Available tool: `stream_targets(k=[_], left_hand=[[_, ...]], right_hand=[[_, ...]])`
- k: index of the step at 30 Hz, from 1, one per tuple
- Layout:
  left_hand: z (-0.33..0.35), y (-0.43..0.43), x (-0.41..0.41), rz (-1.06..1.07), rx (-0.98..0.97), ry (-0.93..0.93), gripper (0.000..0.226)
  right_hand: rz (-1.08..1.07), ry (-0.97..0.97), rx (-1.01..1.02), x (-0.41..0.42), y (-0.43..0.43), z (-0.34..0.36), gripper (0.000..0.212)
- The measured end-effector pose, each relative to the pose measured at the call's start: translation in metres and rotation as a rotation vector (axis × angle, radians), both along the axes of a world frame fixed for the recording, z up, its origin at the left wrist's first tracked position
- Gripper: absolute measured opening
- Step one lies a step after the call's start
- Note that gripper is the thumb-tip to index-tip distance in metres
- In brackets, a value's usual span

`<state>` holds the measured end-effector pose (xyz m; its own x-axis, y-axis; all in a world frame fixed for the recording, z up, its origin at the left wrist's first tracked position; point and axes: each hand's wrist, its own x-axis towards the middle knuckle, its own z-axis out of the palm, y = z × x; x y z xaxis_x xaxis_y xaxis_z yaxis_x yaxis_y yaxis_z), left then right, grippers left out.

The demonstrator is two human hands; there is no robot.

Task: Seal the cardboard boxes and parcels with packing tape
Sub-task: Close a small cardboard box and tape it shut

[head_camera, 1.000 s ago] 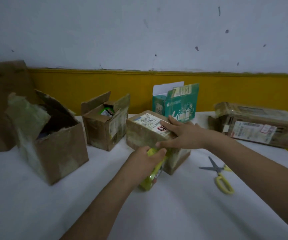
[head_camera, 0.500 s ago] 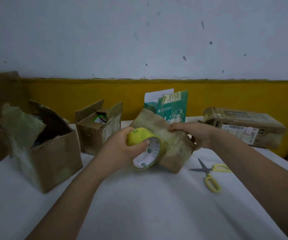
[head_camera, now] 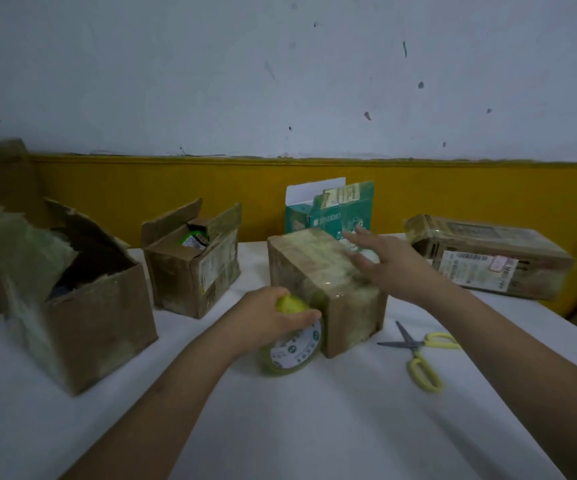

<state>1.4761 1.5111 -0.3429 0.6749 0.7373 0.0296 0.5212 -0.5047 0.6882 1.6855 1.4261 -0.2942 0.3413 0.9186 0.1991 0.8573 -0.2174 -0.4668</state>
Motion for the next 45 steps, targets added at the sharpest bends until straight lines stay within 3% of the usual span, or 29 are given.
stream_targets(k=[2, 4, 7, 9, 12, 15, 22, 30, 39, 41, 45], left_hand=[[-0.007, 0.002, 0.000, -0.010, 0.018, -0.041, 0.040], [-0.012, 0.002, -0.002, -0.029, 0.090, -0.051, 0.037], [-0.016, 0.000, -0.009, -0.095, 0.115, -0.163, 0.031], [-0.015, -0.003, -0.013, -0.112, 0.086, -0.302, 0.043], [-0.005, -0.002, -0.016, -0.080, 0.172, -0.392, 0.056], [0.008, -0.003, -0.022, -0.130, 0.290, -0.222, 0.060], [0.015, -0.003, -0.025, -0.105, 0.295, 0.031, 0.064], [0.020, -0.002, -0.018, -0.084, 0.329, 0.135, 0.068], [0.020, -0.021, -0.009, -0.039, 0.449, 0.380, 0.077], [0.014, -0.023, 0.002, -0.045, 0.500, 0.392, 0.083], [0.009, -0.029, 0.016, -0.024, 0.582, 0.342, 0.078]], right_hand=[[0.075, -0.096, -0.157, -0.024, -0.003, -0.002, 0.084], [0.014, -0.228, -0.267, -0.038, -0.002, -0.018, 0.101], [-0.078, -0.170, -0.142, -0.029, 0.004, -0.031, 0.085], [-0.086, -0.079, -0.061, -0.019, 0.006, -0.030, 0.077], [-0.089, 0.198, 0.040, -0.011, 0.004, -0.025, 0.066], [-0.130, 0.517, 0.078, -0.007, 0.002, -0.020, 0.055], [-0.152, 0.604, 0.082, -0.007, 0.009, -0.019, 0.054], [-0.232, 0.740, 0.027, -0.006, 0.009, -0.015, 0.045], [-0.327, 1.054, 0.022, -0.013, 0.007, -0.029, 0.038], [-0.345, 0.886, 0.027, -0.009, 0.006, -0.033, 0.040], [-0.207, 0.077, 0.243, 0.004, 0.004, -0.040, 0.044]])
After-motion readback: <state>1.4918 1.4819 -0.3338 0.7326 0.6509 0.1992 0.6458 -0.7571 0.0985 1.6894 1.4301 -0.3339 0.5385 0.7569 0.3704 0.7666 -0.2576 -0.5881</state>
